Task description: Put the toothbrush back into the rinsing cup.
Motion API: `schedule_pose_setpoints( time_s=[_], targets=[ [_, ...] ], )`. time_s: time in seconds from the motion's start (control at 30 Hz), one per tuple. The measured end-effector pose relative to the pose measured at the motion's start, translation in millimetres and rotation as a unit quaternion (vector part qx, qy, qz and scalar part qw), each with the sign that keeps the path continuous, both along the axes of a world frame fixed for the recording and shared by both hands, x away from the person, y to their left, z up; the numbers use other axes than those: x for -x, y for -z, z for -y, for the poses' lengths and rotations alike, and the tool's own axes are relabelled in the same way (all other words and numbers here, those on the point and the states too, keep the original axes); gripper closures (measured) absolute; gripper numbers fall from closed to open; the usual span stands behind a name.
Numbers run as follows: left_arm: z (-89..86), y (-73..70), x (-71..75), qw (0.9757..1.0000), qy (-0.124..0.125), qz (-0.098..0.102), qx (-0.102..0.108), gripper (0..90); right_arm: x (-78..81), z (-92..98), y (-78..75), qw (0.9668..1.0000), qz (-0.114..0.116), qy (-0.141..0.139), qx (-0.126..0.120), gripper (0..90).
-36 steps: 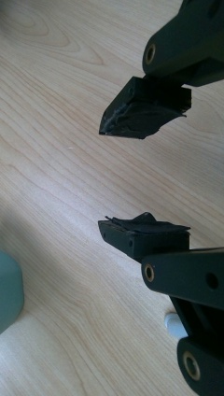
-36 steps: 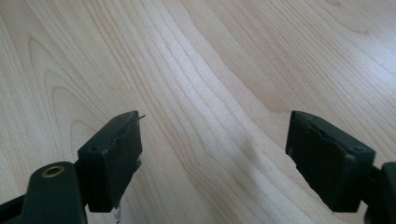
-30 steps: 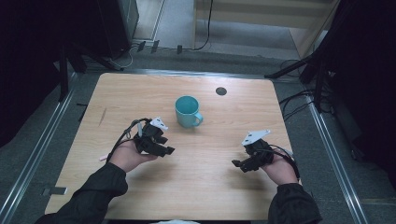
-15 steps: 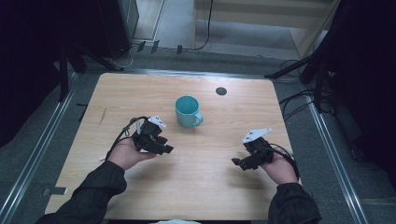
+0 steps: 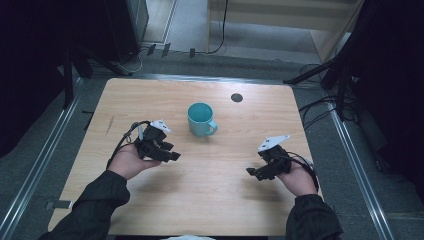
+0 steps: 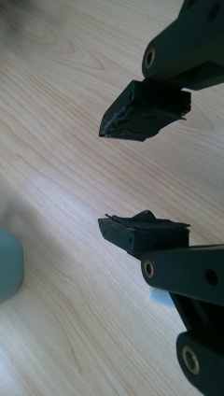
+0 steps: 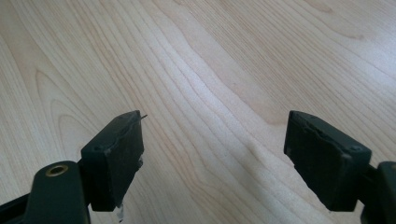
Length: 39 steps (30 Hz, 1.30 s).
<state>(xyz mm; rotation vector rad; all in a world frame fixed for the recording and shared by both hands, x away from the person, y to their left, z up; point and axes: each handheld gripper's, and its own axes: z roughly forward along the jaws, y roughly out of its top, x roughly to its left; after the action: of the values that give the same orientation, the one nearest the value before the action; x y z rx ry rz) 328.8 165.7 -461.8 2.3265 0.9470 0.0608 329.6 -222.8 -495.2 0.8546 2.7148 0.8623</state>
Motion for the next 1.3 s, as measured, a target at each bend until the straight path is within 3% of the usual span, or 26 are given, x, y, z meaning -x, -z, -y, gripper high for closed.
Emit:
schedule_pose_setpoints(
  time_s=[0.27,0.4,0.8,1.03,1.3],
  targets=[
    [-10.2,-2.4,2.4,1.0000,-0.009,-0.001,0.000,49.2,-4.4,-4.6,-1.2,0.9998,-0.008,0.004,-0.016,20.0],
    [-12.1,-2.3,5.0,0.9999,-0.002,-0.010,0.014,48.3,-7.1,-7.7,-1.0,0.9999,-0.008,-0.006,-0.010,20.3],
    [-31.3,-6.4,9.6,0.9997,-0.026,0.000,0.002,48.2,-12.9,-14.4,-0.8,0.9997,-0.001,-0.024,0.004,21.7],
    [-45.2,-7.5,14.1,0.9993,-0.035,0.012,0.001,48.9,-14.9,-20.2,-0.7,0.9995,-0.012,-0.030,0.000,21.1],
    [-57.2,-7.1,15.1,0.9990,-0.043,0.007,-0.014,49.8,-18.1,-25.3,-0.1,0.9992,-0.013,-0.038,0.002,21.1]
  ],
)
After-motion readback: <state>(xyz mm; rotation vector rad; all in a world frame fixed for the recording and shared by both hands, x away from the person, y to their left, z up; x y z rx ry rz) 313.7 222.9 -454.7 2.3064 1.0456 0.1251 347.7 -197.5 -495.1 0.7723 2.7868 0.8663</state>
